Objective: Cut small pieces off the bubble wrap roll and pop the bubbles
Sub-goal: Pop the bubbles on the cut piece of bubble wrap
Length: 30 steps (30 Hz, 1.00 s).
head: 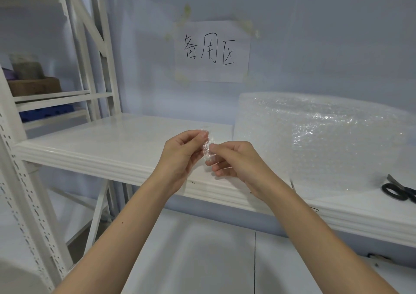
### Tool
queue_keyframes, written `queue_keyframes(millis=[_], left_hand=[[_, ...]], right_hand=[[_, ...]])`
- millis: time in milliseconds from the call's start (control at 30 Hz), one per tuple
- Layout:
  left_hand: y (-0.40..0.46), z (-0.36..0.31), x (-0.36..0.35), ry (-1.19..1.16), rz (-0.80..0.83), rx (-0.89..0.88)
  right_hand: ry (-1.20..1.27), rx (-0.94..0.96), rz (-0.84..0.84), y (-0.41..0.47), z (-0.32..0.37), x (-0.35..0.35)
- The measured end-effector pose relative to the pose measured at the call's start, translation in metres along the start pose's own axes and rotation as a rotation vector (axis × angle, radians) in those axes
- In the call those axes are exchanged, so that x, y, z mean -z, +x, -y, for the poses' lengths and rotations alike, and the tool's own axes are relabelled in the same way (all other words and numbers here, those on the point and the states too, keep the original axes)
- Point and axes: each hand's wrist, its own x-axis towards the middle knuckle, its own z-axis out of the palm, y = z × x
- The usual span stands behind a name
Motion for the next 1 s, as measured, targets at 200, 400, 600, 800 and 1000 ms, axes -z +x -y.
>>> queue_keyframes(millis=[200,400,600,800,1000], left_hand=[[0.001,-0.001,0.001,0.008,-0.012,0.02],[-0.003,-0.002,0.002,0.016,-0.008,0.068],[-0.007,0.003,0.004,0.137,0.043,0.09],[-0.003,0.002,0.007,0.211,0.013,0.055],[-0.001,0.0,0.011,0.272,0.023,0.118]], right_hand=[[0.002,0.034,-0.037,0.003,0.0,-0.001],[0.042,0.071,-0.091,0.007,-0.003,0.001],[0.051,0.102,-0.129,0.013,-0.008,0.003],[0.056,0.082,-0.127,0.019,-0.012,0.001],[0.103,0.082,-0.137,0.036,-0.002,0.001]])
